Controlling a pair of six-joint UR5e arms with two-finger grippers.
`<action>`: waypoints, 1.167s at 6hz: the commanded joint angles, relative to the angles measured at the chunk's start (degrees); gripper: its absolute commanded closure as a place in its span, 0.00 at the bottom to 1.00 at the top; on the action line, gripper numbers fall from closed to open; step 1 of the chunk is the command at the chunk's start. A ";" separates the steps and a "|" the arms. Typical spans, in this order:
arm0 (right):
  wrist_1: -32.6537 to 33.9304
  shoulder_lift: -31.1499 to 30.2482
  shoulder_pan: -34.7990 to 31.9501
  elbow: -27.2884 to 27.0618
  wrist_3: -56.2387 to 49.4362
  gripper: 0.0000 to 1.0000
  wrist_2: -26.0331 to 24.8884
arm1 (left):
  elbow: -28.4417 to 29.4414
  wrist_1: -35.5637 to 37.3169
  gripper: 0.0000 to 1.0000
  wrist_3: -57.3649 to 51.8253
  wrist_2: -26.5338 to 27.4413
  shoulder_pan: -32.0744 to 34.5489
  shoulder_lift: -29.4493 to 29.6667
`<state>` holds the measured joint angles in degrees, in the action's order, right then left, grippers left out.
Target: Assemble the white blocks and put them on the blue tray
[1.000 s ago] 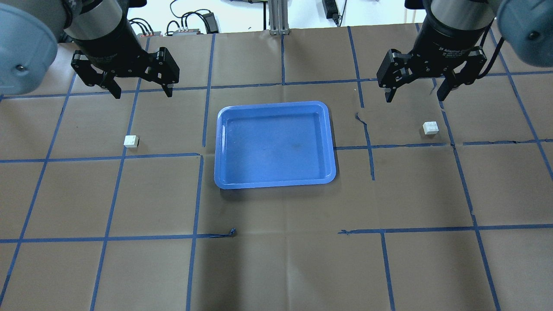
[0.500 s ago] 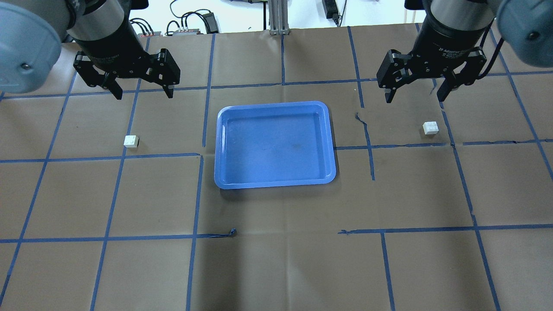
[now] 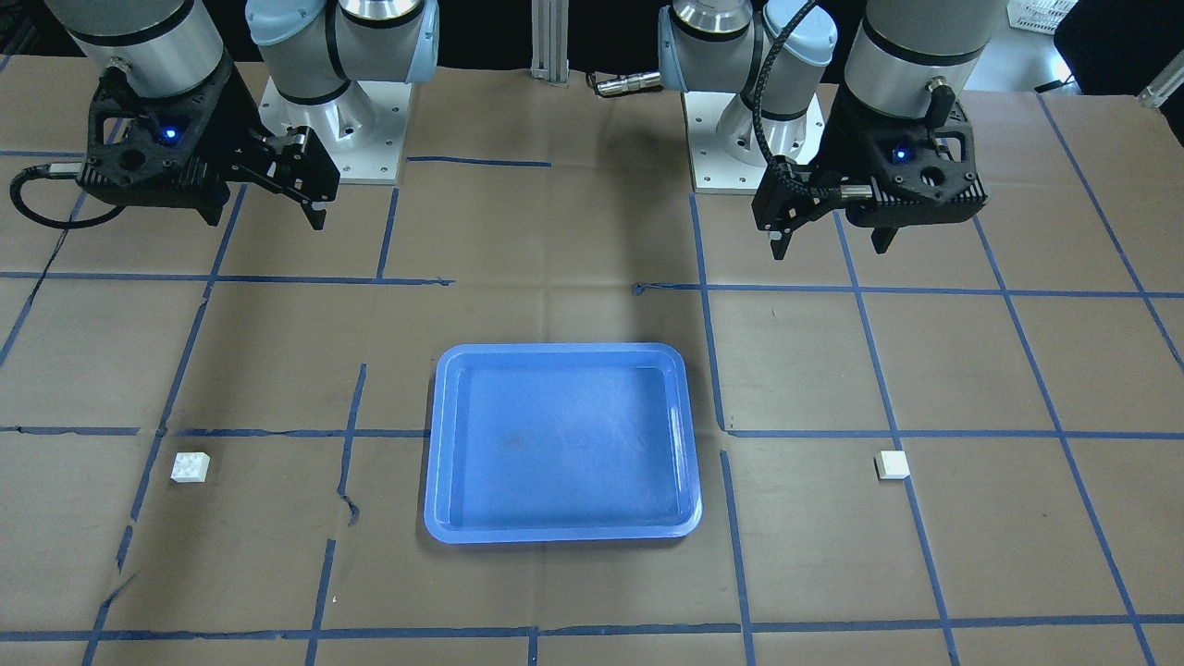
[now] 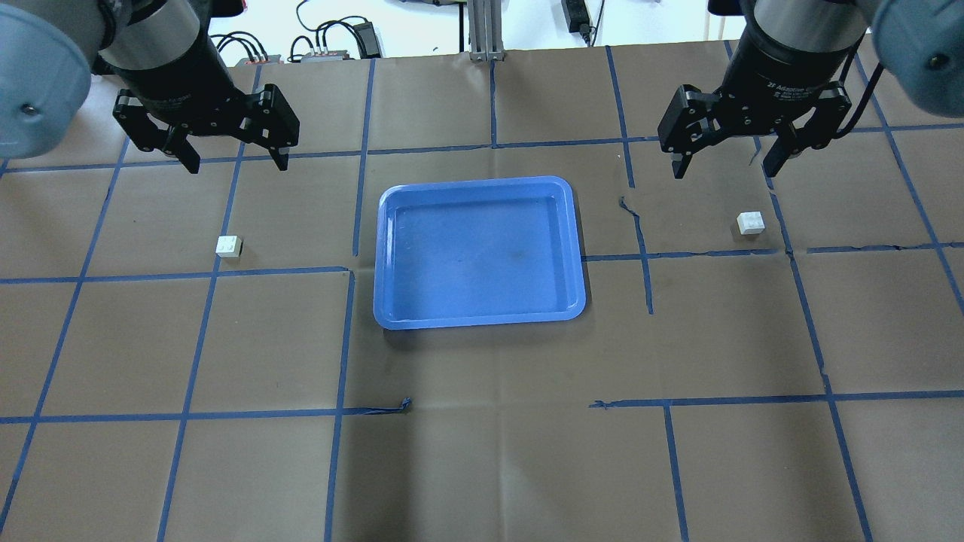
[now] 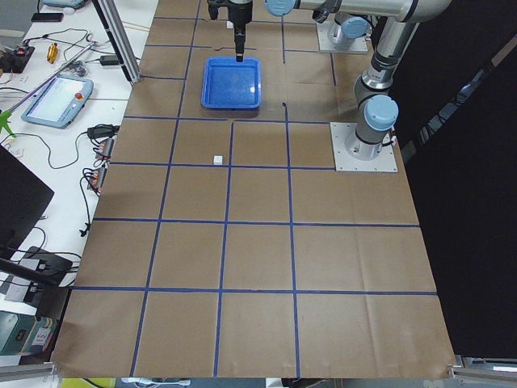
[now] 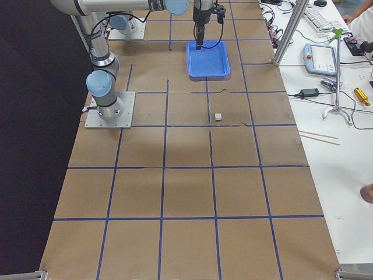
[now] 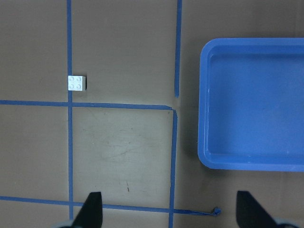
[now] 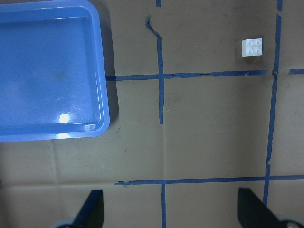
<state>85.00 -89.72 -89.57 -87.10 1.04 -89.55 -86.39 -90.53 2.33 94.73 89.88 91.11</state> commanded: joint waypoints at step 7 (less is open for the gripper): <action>6.76 2.69 0.71 0.00 -55.34 0.00 -0.28 | 0.43 -13.27 0.06 -45.65 11.67 -17.17 -4.80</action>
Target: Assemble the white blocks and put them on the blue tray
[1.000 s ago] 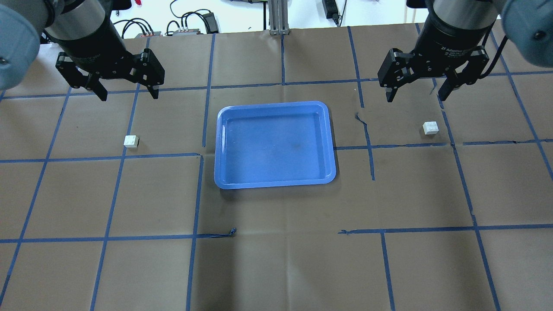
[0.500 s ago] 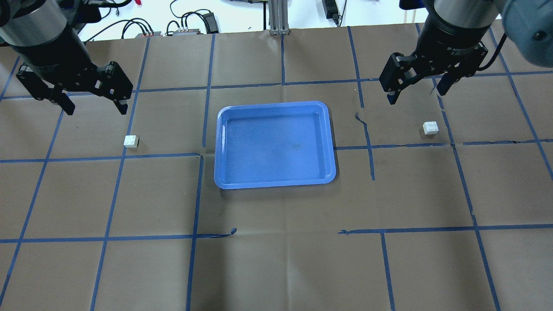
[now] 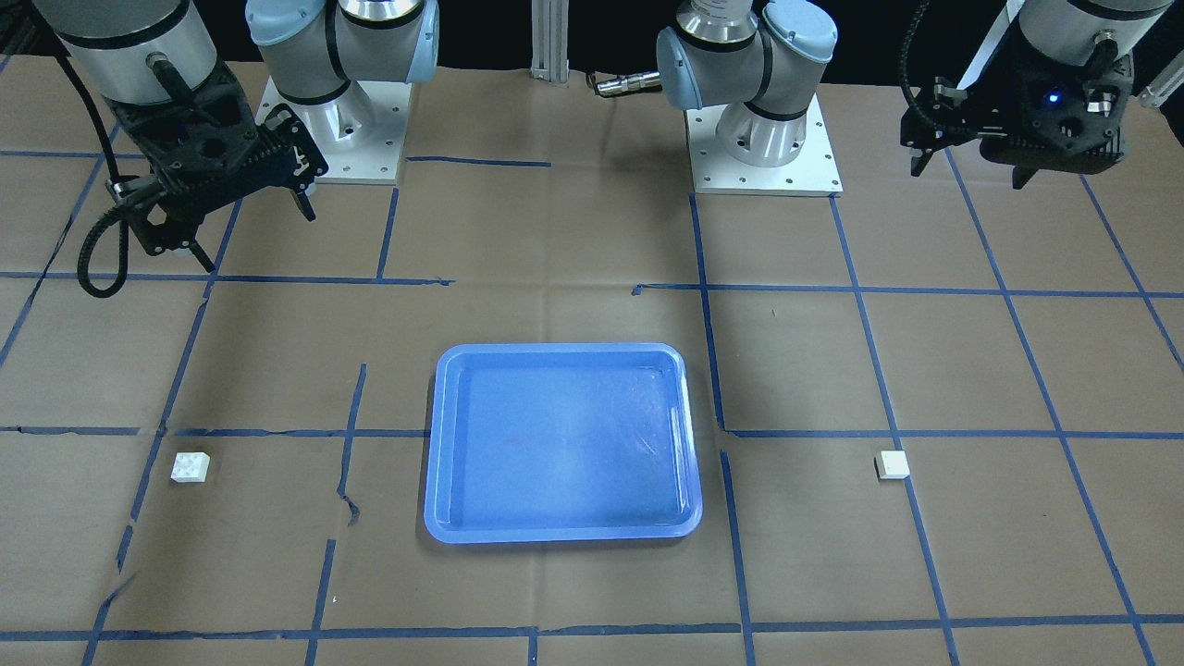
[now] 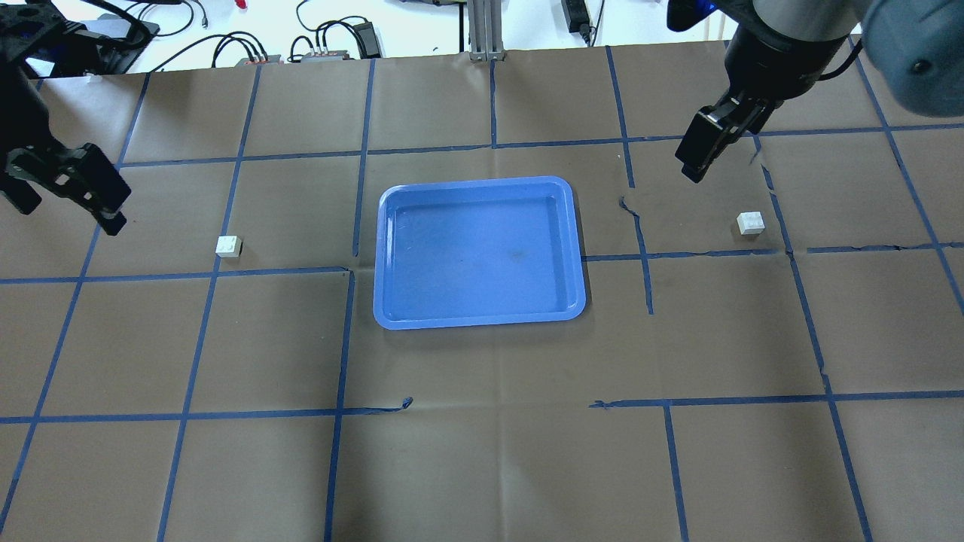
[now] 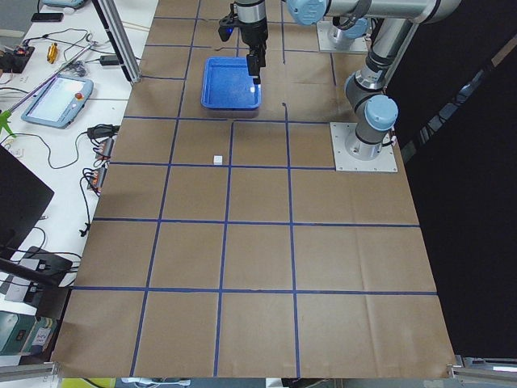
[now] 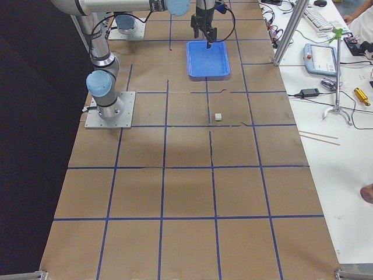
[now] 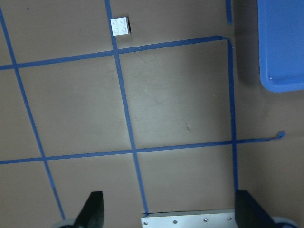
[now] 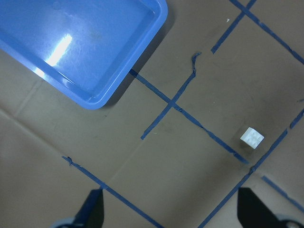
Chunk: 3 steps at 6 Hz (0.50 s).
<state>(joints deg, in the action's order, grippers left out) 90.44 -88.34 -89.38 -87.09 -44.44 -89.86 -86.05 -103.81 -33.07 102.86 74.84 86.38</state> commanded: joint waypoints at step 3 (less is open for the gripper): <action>2.37 2.91 10.94 0.08 -39.40 0.00 0.74 | 0.01 0.88 0.04 -25.64 -6.34 -9.86 0.28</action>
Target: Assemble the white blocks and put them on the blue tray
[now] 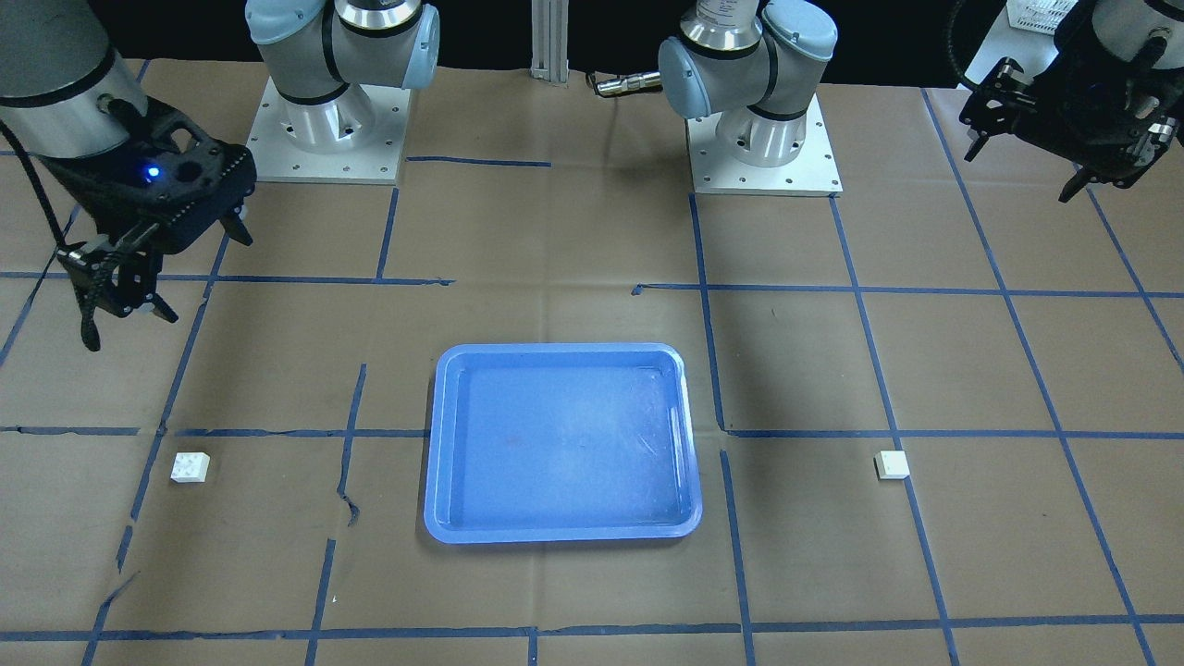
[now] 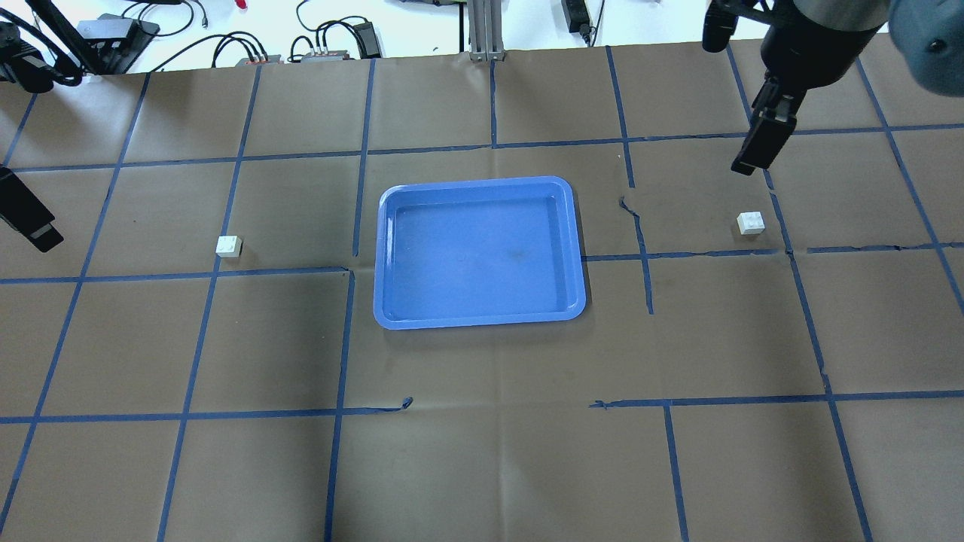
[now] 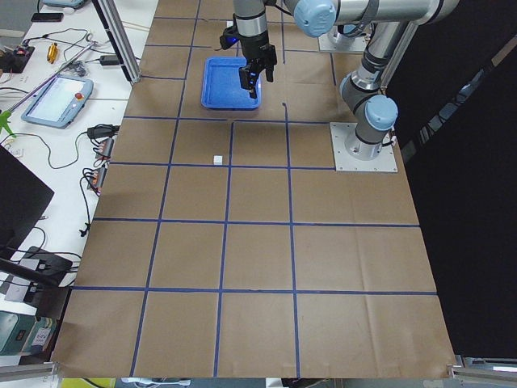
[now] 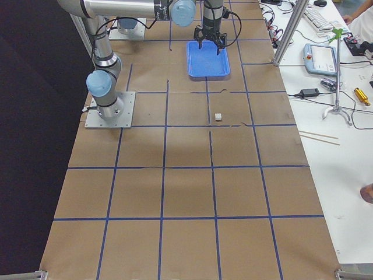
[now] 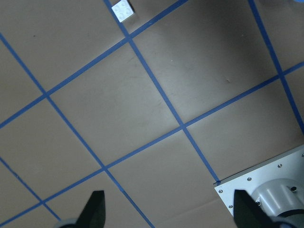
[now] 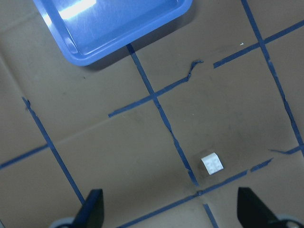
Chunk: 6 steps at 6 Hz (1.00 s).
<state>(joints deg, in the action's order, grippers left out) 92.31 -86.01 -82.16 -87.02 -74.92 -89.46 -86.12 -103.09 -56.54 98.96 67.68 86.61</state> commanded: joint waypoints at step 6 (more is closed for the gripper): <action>4.11 12.07 20.17 -0.08 -44.76 0.00 6.65 | -0.10 18.06 0.04 7.84 -3.51 -6.77 13.55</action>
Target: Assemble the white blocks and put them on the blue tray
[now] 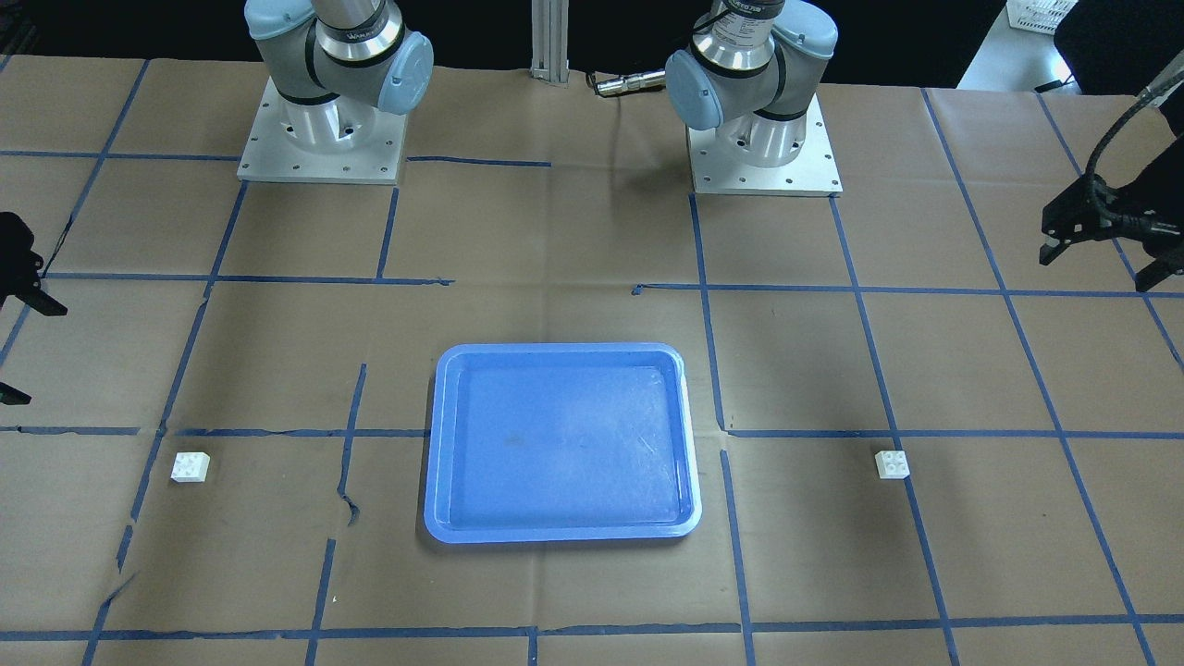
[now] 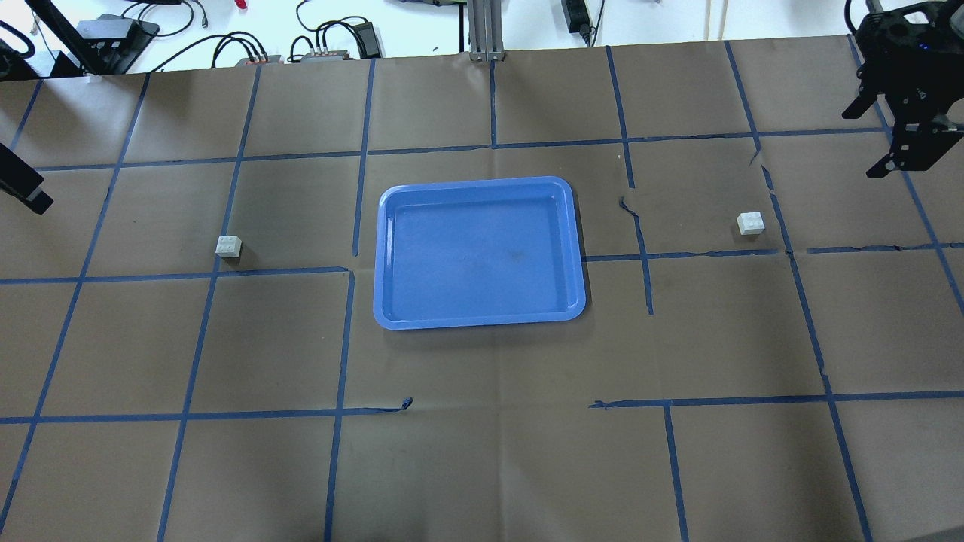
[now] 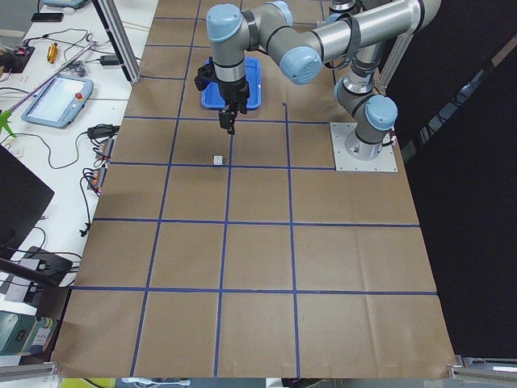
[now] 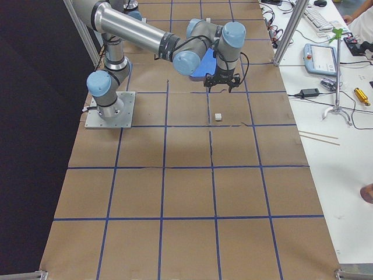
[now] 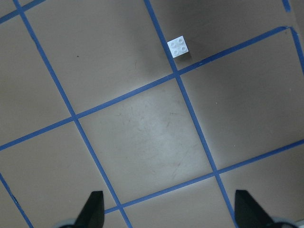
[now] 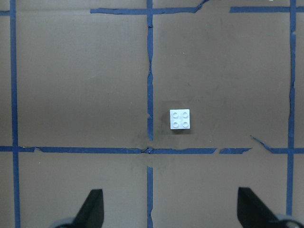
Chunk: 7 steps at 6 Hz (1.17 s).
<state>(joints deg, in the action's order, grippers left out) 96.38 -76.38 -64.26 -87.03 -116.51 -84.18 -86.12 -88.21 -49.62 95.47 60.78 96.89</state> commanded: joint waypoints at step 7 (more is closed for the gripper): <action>16.54 13.71 3.09 -11.20 -5.58 0.00 16.14 | -9.46 28.22 0.04 14.82 0.16 5.93 16.48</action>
<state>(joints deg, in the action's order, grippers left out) 109.41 -63.20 -61.22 -95.12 -122.54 -69.88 -91.86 -64.48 -35.35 95.66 66.53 112.95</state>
